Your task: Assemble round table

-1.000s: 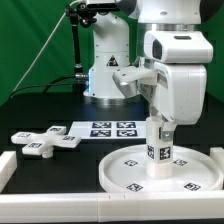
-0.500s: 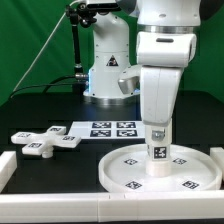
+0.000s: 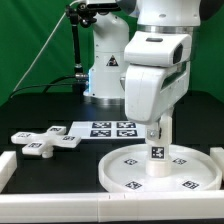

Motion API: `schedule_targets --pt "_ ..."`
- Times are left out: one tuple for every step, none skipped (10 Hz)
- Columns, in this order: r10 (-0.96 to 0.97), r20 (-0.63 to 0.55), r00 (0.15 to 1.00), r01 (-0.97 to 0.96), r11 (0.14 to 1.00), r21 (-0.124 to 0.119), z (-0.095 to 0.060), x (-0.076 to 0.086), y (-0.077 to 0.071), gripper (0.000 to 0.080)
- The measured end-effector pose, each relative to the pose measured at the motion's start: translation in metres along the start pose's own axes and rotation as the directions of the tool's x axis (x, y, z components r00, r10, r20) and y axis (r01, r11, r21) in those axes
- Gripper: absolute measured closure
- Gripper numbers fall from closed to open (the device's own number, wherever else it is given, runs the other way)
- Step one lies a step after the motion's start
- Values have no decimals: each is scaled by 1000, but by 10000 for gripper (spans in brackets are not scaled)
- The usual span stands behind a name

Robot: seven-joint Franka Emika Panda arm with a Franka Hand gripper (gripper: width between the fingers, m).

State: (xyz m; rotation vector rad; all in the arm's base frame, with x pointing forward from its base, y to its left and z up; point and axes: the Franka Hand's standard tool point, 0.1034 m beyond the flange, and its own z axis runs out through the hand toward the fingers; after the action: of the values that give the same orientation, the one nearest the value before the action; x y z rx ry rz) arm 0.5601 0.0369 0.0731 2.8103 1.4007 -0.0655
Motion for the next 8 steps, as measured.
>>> schedule_targets --pt "151 -6 989 -150 988 19 0 -2 0 384" --pt "283 -8 959 -283 959 33 1 -2 -1 384" --pt "401 -7 916 -401 915 45 1 -1 -2 384" --pt "495 -1 869 -494 867 60 2 -2 -5 384" --pt "549 2 836 -548 835 60 2 -2 -5 384" --pt "605 6 796 -604 795 60 2 -1 -5 384" --pt "652 10 758 -651 756 60 2 -1 -5 384" --pt "676 12 737 -675 735 60 2 -1 -5 384"
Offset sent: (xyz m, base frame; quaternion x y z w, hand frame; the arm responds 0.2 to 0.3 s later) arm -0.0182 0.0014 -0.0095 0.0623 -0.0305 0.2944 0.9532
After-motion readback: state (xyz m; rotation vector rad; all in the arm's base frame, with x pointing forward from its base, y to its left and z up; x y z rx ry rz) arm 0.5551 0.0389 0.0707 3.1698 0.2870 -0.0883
